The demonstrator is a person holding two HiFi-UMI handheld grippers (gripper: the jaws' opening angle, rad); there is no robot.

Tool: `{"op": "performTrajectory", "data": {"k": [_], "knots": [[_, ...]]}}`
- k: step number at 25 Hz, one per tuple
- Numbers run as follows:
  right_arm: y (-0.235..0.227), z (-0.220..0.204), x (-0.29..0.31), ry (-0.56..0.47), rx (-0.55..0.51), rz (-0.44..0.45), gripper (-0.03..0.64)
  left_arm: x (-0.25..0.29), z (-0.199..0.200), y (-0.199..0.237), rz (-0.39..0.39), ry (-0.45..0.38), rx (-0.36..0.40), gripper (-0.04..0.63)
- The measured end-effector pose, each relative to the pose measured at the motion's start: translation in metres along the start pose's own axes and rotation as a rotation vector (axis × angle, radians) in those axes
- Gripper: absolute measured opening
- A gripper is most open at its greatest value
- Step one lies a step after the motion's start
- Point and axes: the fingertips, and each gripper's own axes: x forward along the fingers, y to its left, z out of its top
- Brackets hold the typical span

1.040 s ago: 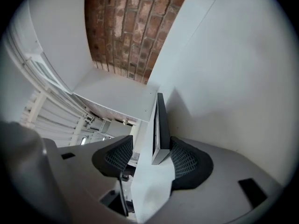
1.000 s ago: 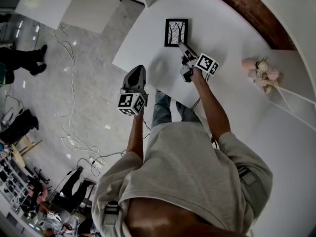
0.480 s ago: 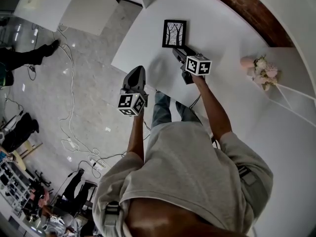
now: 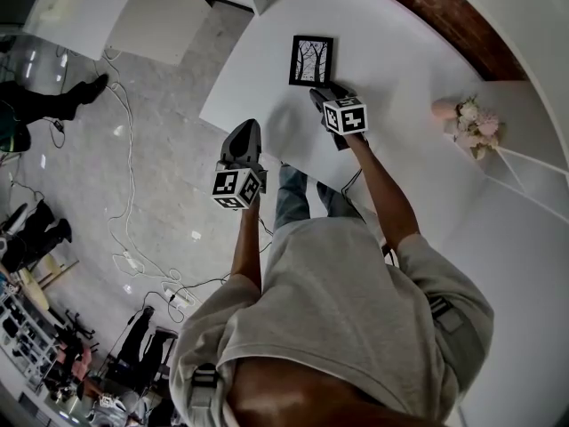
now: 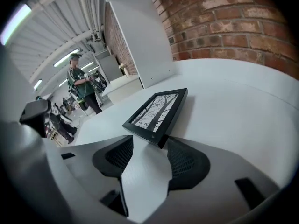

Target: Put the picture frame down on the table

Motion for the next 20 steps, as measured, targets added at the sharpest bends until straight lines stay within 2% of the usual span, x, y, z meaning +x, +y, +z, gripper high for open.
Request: {"op": "performTrajectory", "data": {"k": [4,9,16,20], "knots": [[-0.0046,-0.0030,0.0013,0.026,-0.059,-0.042,0.202,0.0007,-0.0013,-0.0001,0.002,-0.002,-0.005,0.017],[-0.0075,-0.0049,0.0030,0.065,-0.115,-0.083,0.175,-0.0001,-0.0012,0.0003,0.005,-0.005,-0.012,0.017],[-0.0067,-0.0067,0.0035,0.124,-0.226,-0.143,0.160,0.0008,0.0006,-0.0020,0.003,-0.007,-0.009,0.017],[-0.0082,-0.0058,0.0017,0.135,-0.261,-0.180,0.184,0.0006,0.0014,-0.0031,0.007,-0.009,-0.008,0.017]]}}
